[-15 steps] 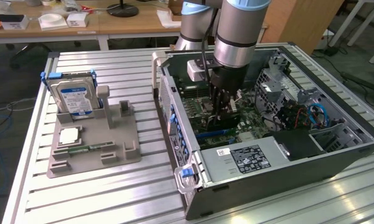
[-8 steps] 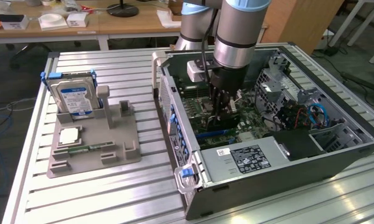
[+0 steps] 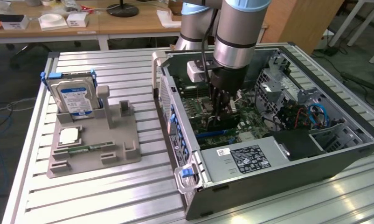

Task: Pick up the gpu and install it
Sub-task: 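Insert the gpu into the slot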

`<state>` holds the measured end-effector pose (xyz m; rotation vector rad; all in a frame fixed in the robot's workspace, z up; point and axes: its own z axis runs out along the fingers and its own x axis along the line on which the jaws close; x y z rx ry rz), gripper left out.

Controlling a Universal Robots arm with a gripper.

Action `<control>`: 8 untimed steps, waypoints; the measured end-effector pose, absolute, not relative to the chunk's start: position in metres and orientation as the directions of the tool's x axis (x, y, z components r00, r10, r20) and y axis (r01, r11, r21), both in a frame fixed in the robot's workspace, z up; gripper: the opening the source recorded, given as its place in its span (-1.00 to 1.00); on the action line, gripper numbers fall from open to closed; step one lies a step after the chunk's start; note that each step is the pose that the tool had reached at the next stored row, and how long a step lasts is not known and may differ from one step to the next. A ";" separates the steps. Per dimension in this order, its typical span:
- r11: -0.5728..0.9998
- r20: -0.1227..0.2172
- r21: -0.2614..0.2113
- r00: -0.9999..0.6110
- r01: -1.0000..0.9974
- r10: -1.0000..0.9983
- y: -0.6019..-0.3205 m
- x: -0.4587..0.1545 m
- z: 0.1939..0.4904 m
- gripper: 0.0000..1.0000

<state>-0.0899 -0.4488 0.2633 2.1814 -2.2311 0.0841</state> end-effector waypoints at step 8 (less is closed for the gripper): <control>0.022 0.052 -0.024 -0.023 -0.999 -0.998 -0.449 -0.090 0.260 -0.47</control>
